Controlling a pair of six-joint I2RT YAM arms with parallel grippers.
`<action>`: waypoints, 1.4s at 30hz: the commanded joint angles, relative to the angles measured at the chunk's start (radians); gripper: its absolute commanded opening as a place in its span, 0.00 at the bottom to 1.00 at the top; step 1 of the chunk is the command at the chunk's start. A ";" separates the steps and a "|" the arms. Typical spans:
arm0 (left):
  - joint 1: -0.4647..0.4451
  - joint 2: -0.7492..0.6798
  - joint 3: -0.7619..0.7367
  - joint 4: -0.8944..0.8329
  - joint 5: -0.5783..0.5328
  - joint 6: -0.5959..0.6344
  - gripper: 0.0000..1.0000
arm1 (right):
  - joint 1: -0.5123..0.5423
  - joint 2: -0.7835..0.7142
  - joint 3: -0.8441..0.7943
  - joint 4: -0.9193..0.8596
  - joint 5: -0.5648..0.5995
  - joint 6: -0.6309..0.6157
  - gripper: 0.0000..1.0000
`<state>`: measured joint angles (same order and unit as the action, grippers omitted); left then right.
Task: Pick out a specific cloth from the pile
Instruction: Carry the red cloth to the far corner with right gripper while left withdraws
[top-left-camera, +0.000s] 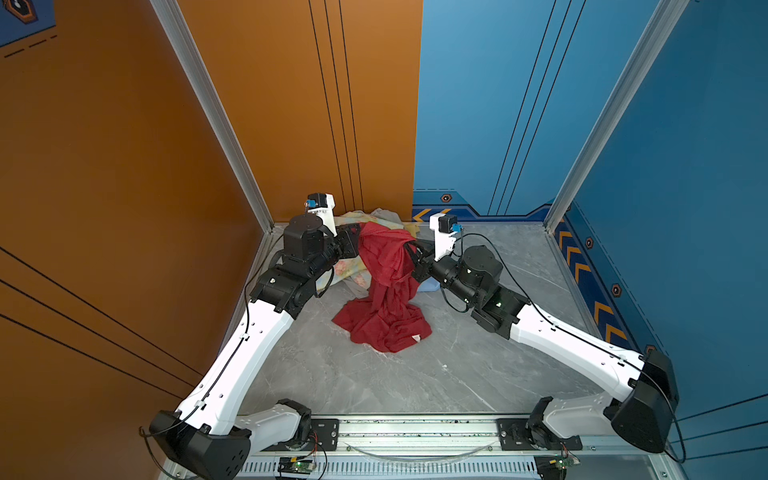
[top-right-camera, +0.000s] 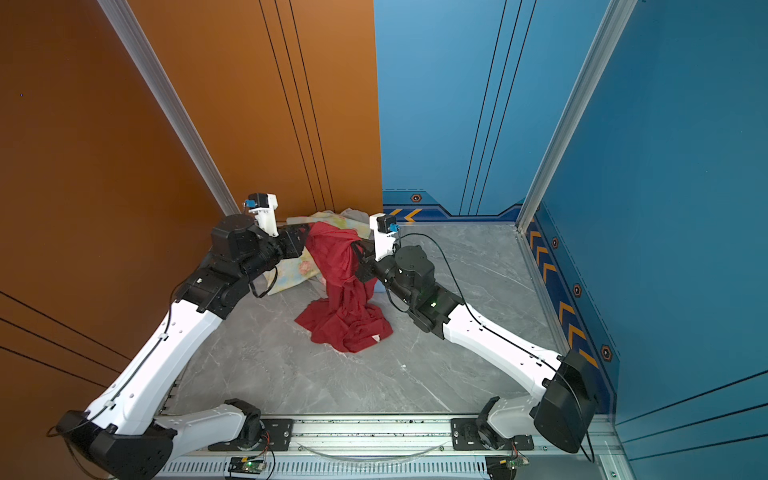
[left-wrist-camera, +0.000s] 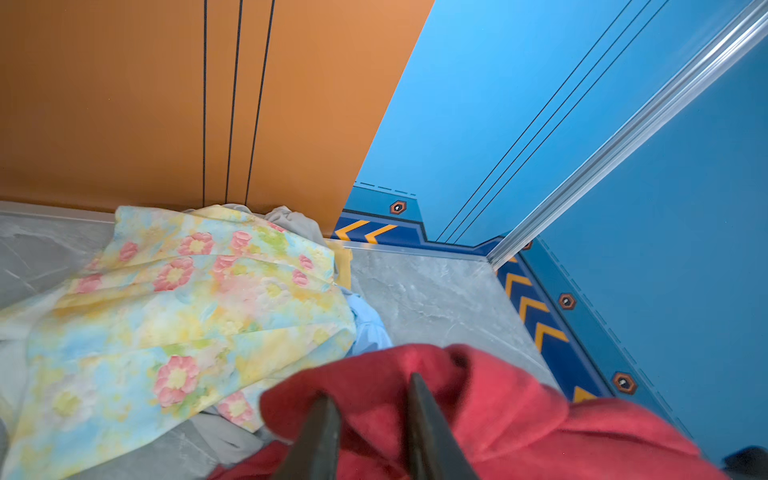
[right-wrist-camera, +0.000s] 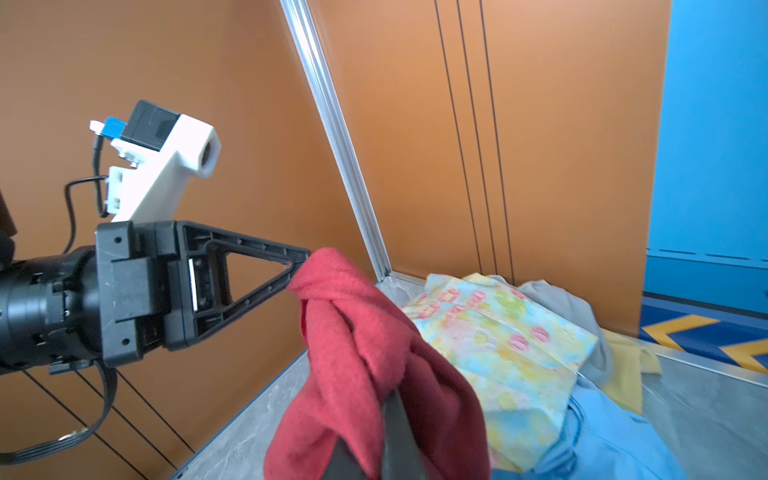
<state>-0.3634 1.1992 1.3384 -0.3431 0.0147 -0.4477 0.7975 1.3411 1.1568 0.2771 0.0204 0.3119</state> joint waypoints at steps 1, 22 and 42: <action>-0.004 0.025 -0.030 -0.041 -0.003 0.059 0.45 | -0.022 -0.061 0.027 -0.128 0.066 -0.025 0.00; -0.260 0.217 0.006 -0.169 -0.062 0.316 0.98 | -0.447 -0.199 0.263 -0.516 0.087 -0.047 0.00; -0.300 0.218 -0.068 -0.160 -0.098 0.343 0.98 | -0.780 0.262 1.008 -0.587 -0.104 -0.088 0.00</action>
<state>-0.6605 1.4208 1.2861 -0.4980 -0.0643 -0.1196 0.0277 1.5955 2.0632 -0.3233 -0.0570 0.2596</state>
